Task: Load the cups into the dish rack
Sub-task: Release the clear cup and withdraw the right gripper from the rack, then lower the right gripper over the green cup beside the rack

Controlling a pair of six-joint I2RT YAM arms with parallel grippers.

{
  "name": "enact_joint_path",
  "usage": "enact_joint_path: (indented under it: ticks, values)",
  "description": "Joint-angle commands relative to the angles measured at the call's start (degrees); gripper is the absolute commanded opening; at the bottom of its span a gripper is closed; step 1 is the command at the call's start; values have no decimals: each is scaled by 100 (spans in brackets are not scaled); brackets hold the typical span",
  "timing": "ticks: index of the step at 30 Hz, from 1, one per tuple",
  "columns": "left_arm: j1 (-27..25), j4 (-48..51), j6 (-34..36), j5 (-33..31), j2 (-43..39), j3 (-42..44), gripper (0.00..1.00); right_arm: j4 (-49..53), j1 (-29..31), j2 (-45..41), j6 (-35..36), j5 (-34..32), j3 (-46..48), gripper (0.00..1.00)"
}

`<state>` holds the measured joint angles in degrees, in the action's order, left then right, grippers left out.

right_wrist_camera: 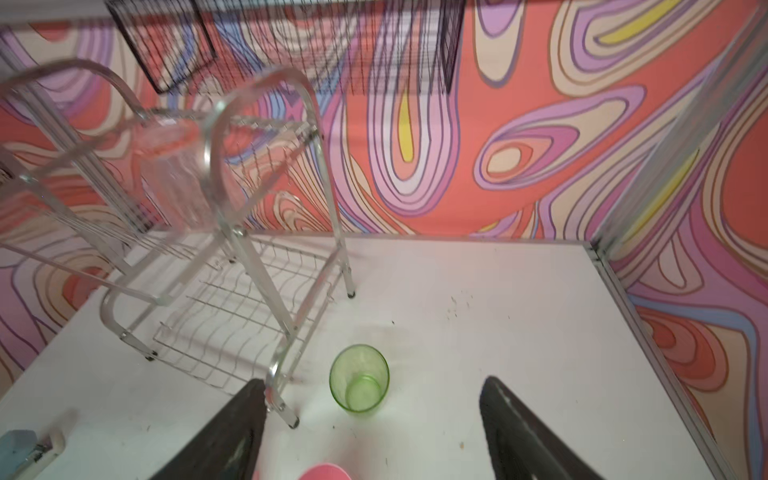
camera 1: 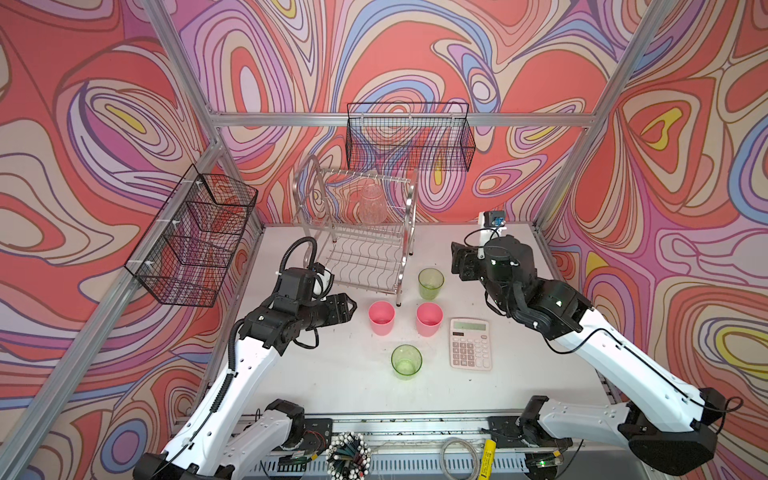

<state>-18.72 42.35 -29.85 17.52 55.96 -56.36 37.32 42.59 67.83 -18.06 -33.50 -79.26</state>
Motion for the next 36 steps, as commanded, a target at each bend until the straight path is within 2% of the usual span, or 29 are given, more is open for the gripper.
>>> enact_joint_path:
  ticks: [1,6,15,20,29,36]
  values:
    - [-162,133,-160,-296,59,119,75,509,-389,-70,-574,707,315,83]
    - [-260,141,-311,-426,85,304,74,590,-1028,190,-788,1575,692,81]
    - [-310,65,-378,-555,142,529,75,494,-1450,1092,-878,2402,640,78]
    - [-326,-80,-414,-618,211,647,75,360,-1538,1622,-946,2525,449,75]
    - [-379,-389,-454,-632,167,912,75,302,-1686,2755,-1030,2725,-56,62]
    - [-432,-481,-393,-731,210,977,75,196,-1735,3116,-1046,2851,-62,60]
